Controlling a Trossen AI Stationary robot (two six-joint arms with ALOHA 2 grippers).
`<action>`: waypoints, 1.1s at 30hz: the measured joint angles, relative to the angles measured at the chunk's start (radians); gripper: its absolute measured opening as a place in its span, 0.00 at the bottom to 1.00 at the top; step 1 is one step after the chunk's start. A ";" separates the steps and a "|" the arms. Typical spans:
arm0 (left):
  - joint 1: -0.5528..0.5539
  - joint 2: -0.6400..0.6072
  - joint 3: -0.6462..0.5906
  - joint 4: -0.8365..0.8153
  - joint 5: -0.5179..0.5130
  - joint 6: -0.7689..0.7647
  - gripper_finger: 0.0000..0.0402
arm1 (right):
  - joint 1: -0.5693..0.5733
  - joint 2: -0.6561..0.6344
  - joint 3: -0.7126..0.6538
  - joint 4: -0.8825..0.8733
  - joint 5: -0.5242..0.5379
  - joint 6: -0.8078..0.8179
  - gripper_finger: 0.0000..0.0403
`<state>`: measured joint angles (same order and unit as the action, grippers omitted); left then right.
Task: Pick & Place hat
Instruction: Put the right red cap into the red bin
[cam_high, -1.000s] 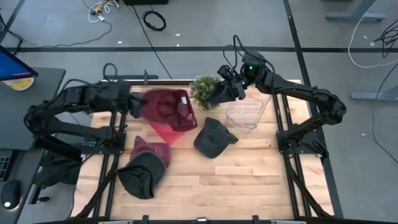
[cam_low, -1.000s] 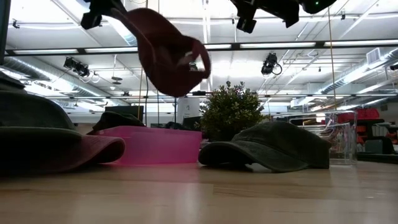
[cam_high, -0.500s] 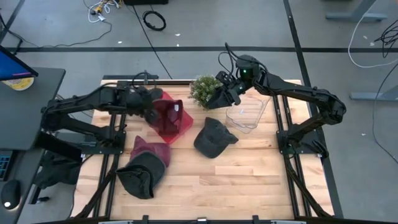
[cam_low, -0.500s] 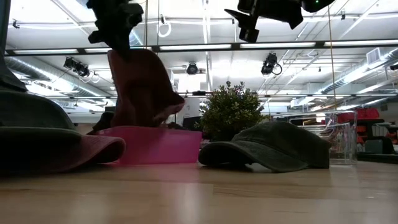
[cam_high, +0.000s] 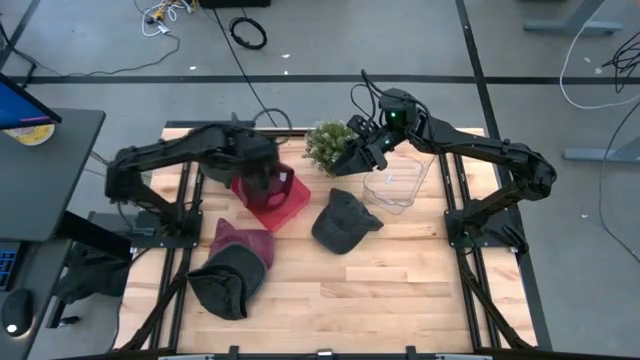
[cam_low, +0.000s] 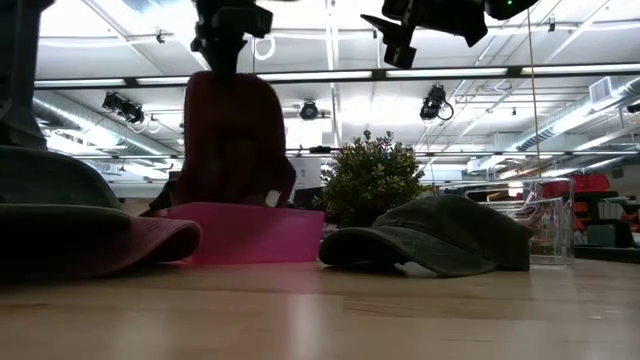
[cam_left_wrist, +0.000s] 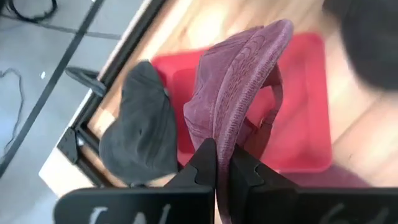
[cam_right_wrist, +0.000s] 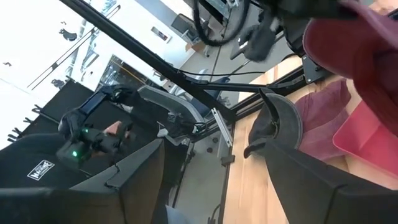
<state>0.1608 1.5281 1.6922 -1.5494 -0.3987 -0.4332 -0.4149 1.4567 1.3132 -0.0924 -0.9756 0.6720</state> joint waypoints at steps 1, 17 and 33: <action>0.000 0.021 0.000 -0.014 -0.003 0.000 0.03 | 0.000 0.000 0.000 -0.002 0.000 0.000 0.69; -0.014 0.155 -0.064 0.034 -0.214 -0.105 0.03 | 0.000 0.000 0.000 -0.043 0.026 -0.054 0.69; -0.035 0.155 -0.064 0.022 -0.086 -0.054 0.03 | 0.000 0.000 0.000 -0.046 0.026 -0.064 0.69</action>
<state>0.1255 1.6829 1.6279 -1.5271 -0.4847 -0.4869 -0.4152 1.4570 1.3128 -0.1383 -0.9497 0.6075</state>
